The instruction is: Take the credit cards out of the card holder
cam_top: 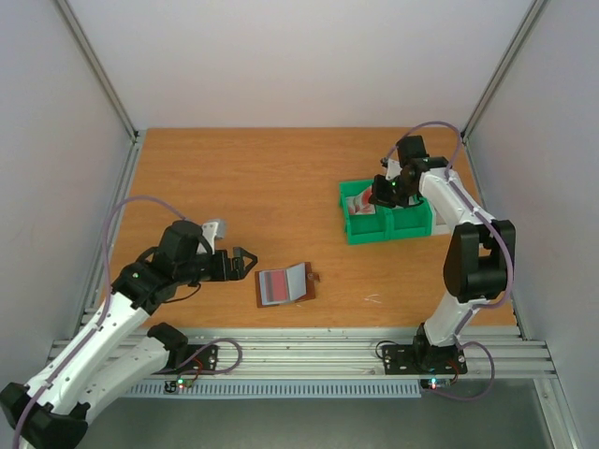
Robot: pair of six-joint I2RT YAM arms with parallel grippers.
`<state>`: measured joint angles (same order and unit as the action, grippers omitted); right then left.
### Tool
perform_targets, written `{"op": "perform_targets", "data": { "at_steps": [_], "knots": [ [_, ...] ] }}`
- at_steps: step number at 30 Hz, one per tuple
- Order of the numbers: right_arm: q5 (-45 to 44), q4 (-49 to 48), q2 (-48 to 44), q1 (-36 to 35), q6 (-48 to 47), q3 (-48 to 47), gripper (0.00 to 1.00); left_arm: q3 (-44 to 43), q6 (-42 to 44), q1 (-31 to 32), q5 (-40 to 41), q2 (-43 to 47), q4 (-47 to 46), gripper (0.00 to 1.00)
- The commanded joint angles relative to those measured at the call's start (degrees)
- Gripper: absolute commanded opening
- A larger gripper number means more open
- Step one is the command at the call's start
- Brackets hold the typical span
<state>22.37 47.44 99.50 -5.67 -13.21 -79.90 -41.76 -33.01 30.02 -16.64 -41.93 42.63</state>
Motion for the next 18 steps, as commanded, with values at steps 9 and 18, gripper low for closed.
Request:
{"op": "perform_targets", "data": {
  "at_steps": [9, 18],
  "knots": [
    [6.5, -1.08, 5.05, 0.22, -4.22, -3.85, 0.01, 1.06, -1.15, -0.12, -0.84, -2.24, -2.13, 0.99],
    [6.03, -2.26, 8.5, 0.39, -4.81, -5.15, 0.01, 2.93, -2.46, -0.13, -1.87, -2.74, -4.34, 0.99]
  ]
}}
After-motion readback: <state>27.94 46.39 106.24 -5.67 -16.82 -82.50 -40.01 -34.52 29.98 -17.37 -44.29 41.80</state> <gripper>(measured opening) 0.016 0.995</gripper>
